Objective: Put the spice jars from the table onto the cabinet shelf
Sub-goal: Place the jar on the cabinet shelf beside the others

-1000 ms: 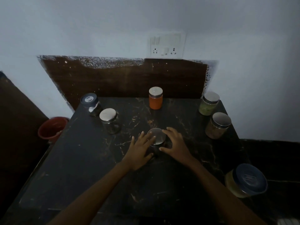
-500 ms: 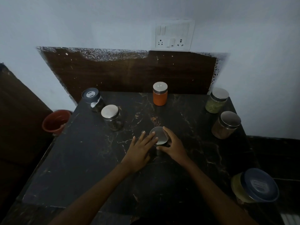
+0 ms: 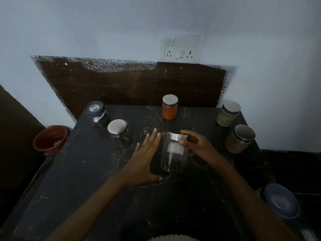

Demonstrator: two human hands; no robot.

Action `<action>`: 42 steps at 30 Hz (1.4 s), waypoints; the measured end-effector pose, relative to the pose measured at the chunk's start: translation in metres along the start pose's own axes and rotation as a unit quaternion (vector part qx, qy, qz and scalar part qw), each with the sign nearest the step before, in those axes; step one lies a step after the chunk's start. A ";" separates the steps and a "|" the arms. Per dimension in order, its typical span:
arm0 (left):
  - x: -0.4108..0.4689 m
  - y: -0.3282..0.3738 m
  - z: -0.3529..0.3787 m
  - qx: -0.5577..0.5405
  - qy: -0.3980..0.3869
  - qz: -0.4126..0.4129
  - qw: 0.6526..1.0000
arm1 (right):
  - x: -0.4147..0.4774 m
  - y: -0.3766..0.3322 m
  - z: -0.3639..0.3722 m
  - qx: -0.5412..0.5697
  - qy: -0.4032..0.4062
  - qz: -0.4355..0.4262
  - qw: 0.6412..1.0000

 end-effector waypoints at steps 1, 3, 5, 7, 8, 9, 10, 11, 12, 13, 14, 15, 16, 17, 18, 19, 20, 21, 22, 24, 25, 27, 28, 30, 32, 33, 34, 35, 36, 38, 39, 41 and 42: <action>-0.001 0.005 -0.004 -0.014 0.002 0.012 1.000 | -0.002 -0.004 0.001 0.002 -0.013 0.000 1.000; -0.002 0.016 -0.009 -0.051 0.003 0.035 0.998 | -0.004 -0.010 0.003 0.005 -0.038 0.003 0.999; -0.003 0.027 -0.012 -0.091 -0.002 0.056 0.994 | -0.006 -0.013 0.006 0.003 -0.056 0.007 0.998; -0.003 0.035 -0.013 -0.129 -0.012 0.073 0.989 | -0.007 -0.015 0.010 0.006 -0.071 0.010 0.997; -0.002 0.036 -0.012 -0.145 -0.017 0.075 0.986 | -0.008 -0.016 0.012 0.009 -0.078 0.012 0.997; -0.002 0.036 -0.011 -0.159 -0.023 0.073 0.984 | -0.008 -0.017 0.014 0.011 -0.082 0.015 0.996; -0.002 0.036 -0.010 -0.168 -0.027 0.069 0.983 | -0.009 -0.017 0.016 0.016 -0.084 0.020 0.996; -0.002 0.034 -0.010 -0.174 -0.026 0.065 0.982 | -0.010 -0.016 0.019 0.028 -0.086 0.026 0.996; -0.004 0.033 -0.010 -0.176 -0.021 0.062 0.982 | -0.011 -0.015 0.022 0.042 -0.089 0.031 0.995; -0.005 0.032 -0.011 -0.177 -0.017 0.062 0.982 | -0.012 -0.013 0.025 0.051 -0.095 0.035 0.994; -0.007 0.031 -0.012 -0.178 -0.015 0.063 0.982 | -0.013 -0.011 0.028 0.047 -0.101 0.037 0.993; -0.008 0.030 -0.012 -0.179 -0.015 0.063 0.982 | -0.016 -0.011 0.030 0.031 -0.111 0.037 0.993; -0.009 0.028 -0.012 -0.180 -0.015 0.062 0.982 | -0.018 -0.010 0.033 0.010 -0.127 0.032 0.991; -0.009 0.026 -0.012 -0.181 -0.015 0.059 0.982 | -0.022 -0.010 0.036 -0.010 -0.149 0.027 0.988; -0.010 0.024 -0.012 -0.181 -0.015 0.056 0.982 | -0.026 -0.010 0.041 -0.034 -0.174 0.021 0.984; -0.011 0.022 -0.013 -0.179 -0.014 0.053 0.982 | -0.030 -0.010 0.047 -0.063 -0.195 0.015 0.979; -0.011 0.021 -0.012 -0.180 -0.015 0.049 0.982 | -0.034 -0.010 0.052 -0.095 -0.208 0.010 0.973; -0.011 0.020 -0.012 -0.185 -0.018 0.048 0.981 | -0.036 -0.010 0.055 -0.123 -0.211 0.005 0.970; -0.011 0.021 -0.011 -0.191 -0.022 0.049 0.980 | -0.037 -0.010 0.057 -0.143 -0.206 0.001 0.968; -0.011 0.022 -0.009 -0.197 -0.027 0.051 0.979 | -0.037 -0.011 0.058 -0.157 -0.192 -0.006 0.969; -0.011 0.022 -0.008 -0.198 -0.028 0.051 0.978 | -0.037 -0.012 0.059 -0.161 -0.187 -0.009 0.969; -0.012 0.021 -0.007 -0.201 -0.032 0.050 0.978 | -0.038 -0.016 0.059 -0.162 -0.178 -0.014 0.970; -0.013 0.022 -0.007 -0.200 -0.033 0.052 0.978 | -0.039 -0.018 0.058 -0.158 -0.174 -0.018 0.972; -0.014 0.024 -0.008 -0.186 -0.032 0.054 0.981 | -0.039 -0.022 0.058 -0.155 -0.167 -0.023 0.973; -0.014 0.027 -0.008 -0.177 -0.033 0.049 0.982 | -0.039 -0.025 0.059 -0.165 -0.158 -0.025 0.973; -0.013 0.029 -0.008 -0.182 -0.036 0.046 0.981 | -0.039 -0.026 0.060 -0.174 -0.154 -0.027 0.972; -0.013 0.030 -0.008 -0.193 -0.038 0.044 0.980 | -0.039 -0.027 0.060 -0.183 -0.150 -0.029 0.971; -0.013 0.031 -0.008 -0.204 -0.037 0.042 0.977 | -0.039 -0.027 0.061 -0.190 -0.147 -0.032 0.970; -0.013 0.030 -0.009 -0.213 -0.033 0.039 0.976 | -0.039 -0.027 0.061 -0.192 -0.147 -0.032 0.970; -0.016 0.027 -0.012 -0.225 -0.025 0.029 0.974 | -0.041 -0.026 0.060 -0.177 -0.155 -0.026 0.972; -0.017 0.027 -0.013 -0.233 -0.023 0.028 0.972 | -0.042 -0.024 0.060 -0.166 -0.161 -0.021 0.973; -0.020 0.026 -0.014 -0.248 -0.021 0.026 0.968 | -0.045 -0.022 0.059 -0.150 -0.170 -0.012 0.974; -0.021 0.027 -0.014 -0.254 -0.021 0.026 0.967 | -0.047 -0.021 0.059 -0.140 -0.174 -0.006 0.975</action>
Point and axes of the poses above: each hand's wrist, its own x-axis towards the middle knuckle, its own z-axis out of the palm, y = z × x, the point moved 10 cm from there along x, towards the middle knuckle, and after that the axes turned 9 degrees about -y, right-handed, at the moved point
